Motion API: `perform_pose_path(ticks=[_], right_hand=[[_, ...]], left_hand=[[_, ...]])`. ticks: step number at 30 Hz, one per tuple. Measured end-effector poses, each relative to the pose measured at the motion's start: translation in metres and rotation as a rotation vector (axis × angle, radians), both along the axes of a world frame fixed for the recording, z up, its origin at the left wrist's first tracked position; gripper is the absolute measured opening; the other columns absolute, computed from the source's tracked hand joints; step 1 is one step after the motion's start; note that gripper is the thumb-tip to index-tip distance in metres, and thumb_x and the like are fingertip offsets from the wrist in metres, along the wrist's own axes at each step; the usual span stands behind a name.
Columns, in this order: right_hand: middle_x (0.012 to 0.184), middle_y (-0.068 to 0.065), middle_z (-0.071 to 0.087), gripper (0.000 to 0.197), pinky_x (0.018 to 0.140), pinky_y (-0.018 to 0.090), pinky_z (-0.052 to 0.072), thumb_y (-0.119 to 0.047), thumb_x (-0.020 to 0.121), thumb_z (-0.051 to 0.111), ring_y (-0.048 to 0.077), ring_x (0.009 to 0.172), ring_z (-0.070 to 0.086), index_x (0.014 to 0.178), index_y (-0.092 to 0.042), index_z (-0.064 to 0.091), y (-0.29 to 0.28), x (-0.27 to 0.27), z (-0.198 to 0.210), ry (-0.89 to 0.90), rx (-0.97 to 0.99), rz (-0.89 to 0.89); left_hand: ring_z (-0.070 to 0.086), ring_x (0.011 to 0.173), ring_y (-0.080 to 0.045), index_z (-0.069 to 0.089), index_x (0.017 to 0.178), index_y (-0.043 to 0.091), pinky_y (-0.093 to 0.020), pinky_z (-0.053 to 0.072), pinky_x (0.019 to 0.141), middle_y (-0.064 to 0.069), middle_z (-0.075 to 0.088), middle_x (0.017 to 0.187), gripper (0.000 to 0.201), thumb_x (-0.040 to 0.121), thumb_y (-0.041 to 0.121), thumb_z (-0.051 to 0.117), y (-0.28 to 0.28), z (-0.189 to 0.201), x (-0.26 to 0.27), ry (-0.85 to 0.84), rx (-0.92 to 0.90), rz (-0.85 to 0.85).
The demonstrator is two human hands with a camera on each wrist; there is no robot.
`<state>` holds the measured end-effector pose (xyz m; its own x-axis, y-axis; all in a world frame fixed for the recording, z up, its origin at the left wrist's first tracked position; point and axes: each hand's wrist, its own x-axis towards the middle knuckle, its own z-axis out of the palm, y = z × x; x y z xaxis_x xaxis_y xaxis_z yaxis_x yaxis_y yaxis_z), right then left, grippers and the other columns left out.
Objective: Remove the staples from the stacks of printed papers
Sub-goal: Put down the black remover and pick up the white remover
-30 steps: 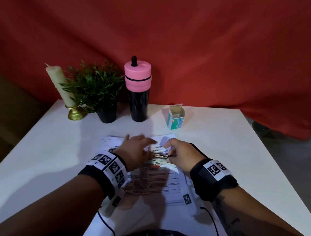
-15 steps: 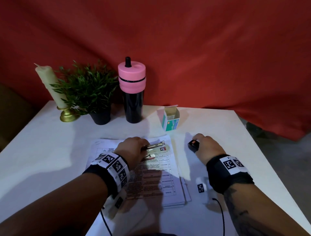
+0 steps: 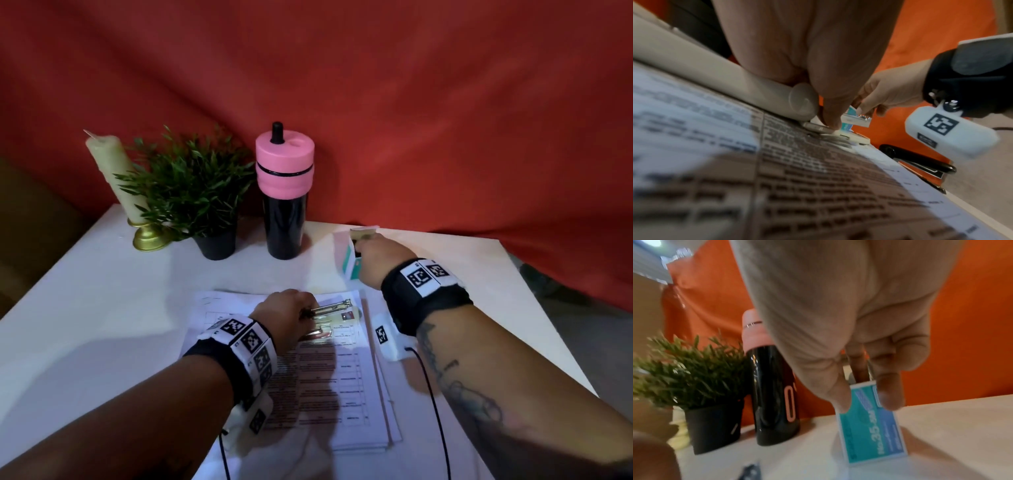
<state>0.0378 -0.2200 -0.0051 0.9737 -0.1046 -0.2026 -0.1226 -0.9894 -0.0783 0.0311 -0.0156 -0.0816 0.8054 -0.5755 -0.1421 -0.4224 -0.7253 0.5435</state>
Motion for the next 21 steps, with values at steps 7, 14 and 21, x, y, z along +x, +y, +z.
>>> perform_pose_path(ticks=[7,14,21], right_hand=[[0.118,0.013,0.063,0.033,0.084,0.032,0.047,0.000,0.091,0.043,0.030,0.106,0.062,0.119,-0.007,0.059,-0.001,0.010,-0.016,0.075,-0.059,-0.021],[0.121,0.016,0.060,0.033,0.091,0.034,0.048,0.002,0.091,0.042,0.032,0.109,0.060,0.118,-0.004,0.060,-0.003,0.012,-0.018,0.024,-0.049,-0.007],[0.114,0.014,0.066,0.034,0.091,0.033,0.049,0.004,0.087,0.045,0.030,0.102,0.062,0.109,-0.010,0.067,-0.013,0.014,0.005,-0.096,-0.012,0.036]], left_hand=[[0.060,0.094,-0.019,0.062,0.100,0.034,-0.040,0.053,0.085,0.007,0.062,0.102,0.017,0.084,0.036,0.061,0.002,-0.009,0.005,0.000,-0.016,-0.025],[0.061,0.096,-0.019,0.062,0.103,0.036,-0.040,0.052,0.087,0.007,0.062,0.104,0.018,0.085,0.038,0.060,0.001,-0.012,0.006,-0.010,-0.024,-0.022],[0.060,0.095,-0.018,0.063,0.104,0.035,-0.040,0.052,0.087,0.008,0.061,0.104,0.018,0.086,0.035,0.061,0.002,-0.013,0.006,-0.011,-0.032,-0.027]])
